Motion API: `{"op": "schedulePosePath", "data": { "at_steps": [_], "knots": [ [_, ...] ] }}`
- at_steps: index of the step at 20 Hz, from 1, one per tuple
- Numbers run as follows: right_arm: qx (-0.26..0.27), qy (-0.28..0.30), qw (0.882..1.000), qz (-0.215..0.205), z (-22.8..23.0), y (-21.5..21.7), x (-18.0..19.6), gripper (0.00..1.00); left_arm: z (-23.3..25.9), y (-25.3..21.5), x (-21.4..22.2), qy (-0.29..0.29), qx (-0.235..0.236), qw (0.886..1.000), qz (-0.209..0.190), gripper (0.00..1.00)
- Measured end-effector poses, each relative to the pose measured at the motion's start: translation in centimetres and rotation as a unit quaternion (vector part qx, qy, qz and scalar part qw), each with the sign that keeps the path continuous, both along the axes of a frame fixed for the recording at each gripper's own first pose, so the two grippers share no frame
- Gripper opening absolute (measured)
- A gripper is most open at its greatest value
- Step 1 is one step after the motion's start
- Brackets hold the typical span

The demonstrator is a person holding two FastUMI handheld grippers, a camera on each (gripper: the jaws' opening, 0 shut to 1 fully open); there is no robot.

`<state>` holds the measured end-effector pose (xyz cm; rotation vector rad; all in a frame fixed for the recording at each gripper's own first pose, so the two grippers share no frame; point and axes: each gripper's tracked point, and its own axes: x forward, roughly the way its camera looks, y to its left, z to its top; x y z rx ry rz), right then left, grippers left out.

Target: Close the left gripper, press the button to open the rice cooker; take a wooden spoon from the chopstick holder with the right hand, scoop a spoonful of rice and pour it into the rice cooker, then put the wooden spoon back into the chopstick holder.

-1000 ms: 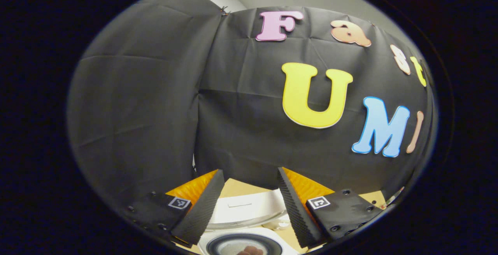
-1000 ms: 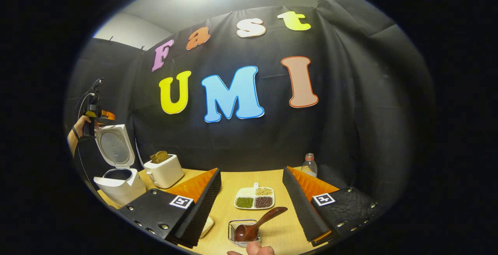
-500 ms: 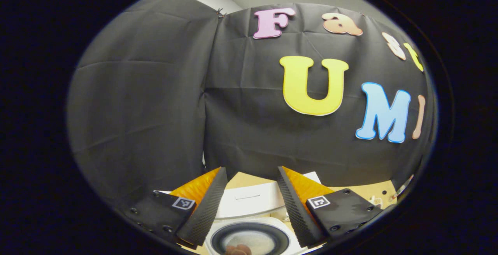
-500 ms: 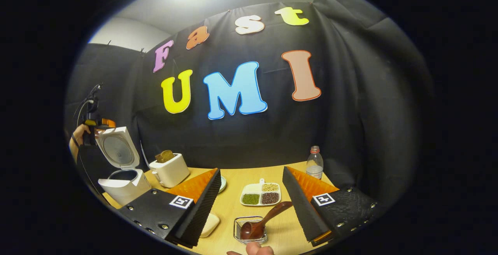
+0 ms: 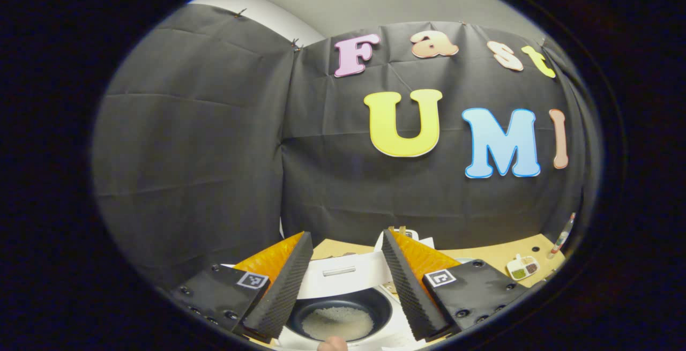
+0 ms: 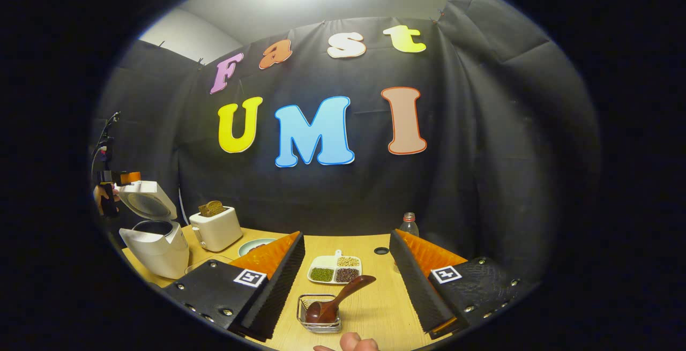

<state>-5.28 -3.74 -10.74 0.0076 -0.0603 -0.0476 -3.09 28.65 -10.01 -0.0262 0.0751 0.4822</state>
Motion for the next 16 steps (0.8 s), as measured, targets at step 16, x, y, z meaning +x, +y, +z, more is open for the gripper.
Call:
{"op": "schedulePosePath", "data": {
  "at_steps": [16],
  "knots": [
    [0.006,0.013,1.000,0.014,-2.0,1.6,-1.0,0.96,-8.8,-5.1,-4.8,-0.010,0.000,1.000,0.008,0.95]
  ]
}}
